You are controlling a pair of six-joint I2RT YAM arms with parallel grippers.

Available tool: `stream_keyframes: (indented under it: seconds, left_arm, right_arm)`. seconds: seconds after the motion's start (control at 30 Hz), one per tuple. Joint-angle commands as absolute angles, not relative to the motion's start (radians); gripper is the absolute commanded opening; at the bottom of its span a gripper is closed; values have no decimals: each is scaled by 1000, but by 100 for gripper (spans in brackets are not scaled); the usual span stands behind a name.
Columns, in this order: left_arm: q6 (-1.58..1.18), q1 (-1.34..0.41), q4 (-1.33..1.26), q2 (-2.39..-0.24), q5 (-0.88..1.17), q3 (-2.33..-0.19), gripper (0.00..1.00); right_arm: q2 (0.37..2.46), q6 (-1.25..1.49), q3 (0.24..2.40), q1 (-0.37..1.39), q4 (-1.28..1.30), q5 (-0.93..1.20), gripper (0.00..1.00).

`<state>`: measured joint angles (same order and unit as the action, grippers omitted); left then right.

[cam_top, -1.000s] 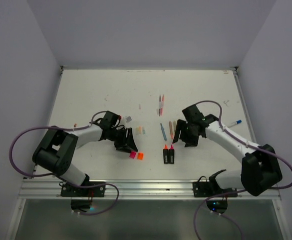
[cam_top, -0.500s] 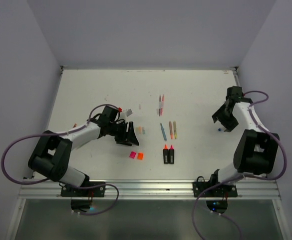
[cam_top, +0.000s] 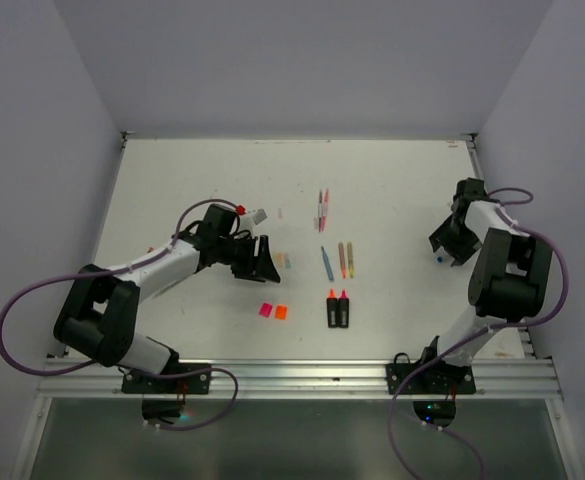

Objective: Open the pen caps

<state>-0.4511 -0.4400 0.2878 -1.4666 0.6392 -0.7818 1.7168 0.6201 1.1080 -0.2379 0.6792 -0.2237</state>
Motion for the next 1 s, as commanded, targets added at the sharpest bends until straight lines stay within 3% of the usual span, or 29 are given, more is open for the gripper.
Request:
stream_keyframes:
  seconds: [0.0,0.33,0.47,0.73,0.83,0.97]
  left_arm:
    - [-419,-443,308,-1443,620,-831,59]
    - [-426,-443,334,-1439,597,-851,59]
    - [-430,-443,337,-1436,600,-854,59]
    - [-428,-414,361,-1471,604,-962,59]
    - [-460,-374,328,-1508,659,-1014,59]
    - [-557,-301,233,-1534,759,-1048,59]
  right_arm:
    - [1743,609,1152,-245,615,-279,61]
    - [1842,575,1140,-264,563,-256,50]
    - [1841,578,1097,-264,540,-230,26]
    - [1780,517,1103,-213,584,-121,0]
    - [1721,476,1179,-99,666,-104,0]
    - [1677,431,1270,108,735,79,0]
